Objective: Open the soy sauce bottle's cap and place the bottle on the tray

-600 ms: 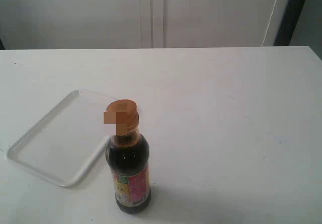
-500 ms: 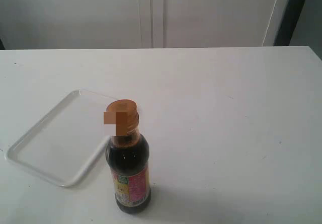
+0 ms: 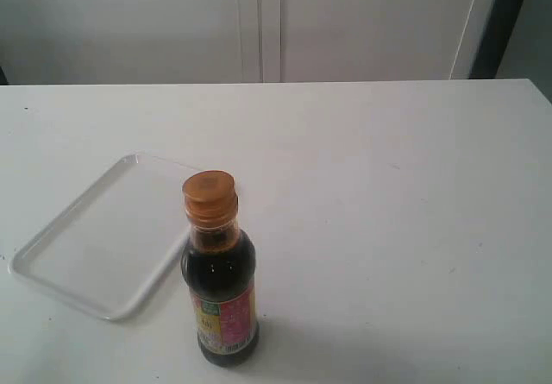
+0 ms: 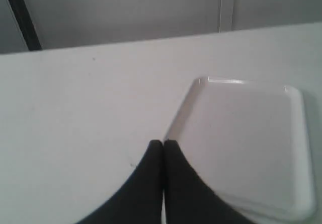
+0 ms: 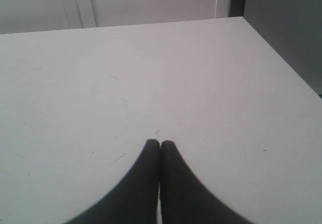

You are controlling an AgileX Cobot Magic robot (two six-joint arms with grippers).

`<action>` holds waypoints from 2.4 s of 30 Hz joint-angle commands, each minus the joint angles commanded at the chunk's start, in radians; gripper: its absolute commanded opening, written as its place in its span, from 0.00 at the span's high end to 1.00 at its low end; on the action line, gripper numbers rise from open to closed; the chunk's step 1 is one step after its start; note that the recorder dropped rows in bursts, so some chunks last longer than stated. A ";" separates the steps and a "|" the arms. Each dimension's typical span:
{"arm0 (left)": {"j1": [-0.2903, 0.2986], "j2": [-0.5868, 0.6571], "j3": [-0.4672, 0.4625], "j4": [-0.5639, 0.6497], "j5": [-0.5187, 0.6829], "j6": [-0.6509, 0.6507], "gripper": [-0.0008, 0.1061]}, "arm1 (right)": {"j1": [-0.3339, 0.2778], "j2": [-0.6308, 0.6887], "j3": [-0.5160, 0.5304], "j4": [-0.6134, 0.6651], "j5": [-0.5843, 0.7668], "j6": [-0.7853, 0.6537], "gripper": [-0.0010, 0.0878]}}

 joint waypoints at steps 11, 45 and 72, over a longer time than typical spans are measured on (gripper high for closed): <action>0.000 0.000 0.000 0.000 -0.035 -0.002 0.99 | 0.000 0.000 0.000 0.000 0.000 0.000 0.99; 0.000 0.657 -0.566 0.000 -0.050 0.035 0.99 | 0.000 0.000 0.000 0.000 0.000 0.000 0.99; -0.060 1.062 -0.279 1.104 -0.789 -0.684 0.99 | 0.000 0.000 0.000 0.000 0.000 0.000 0.99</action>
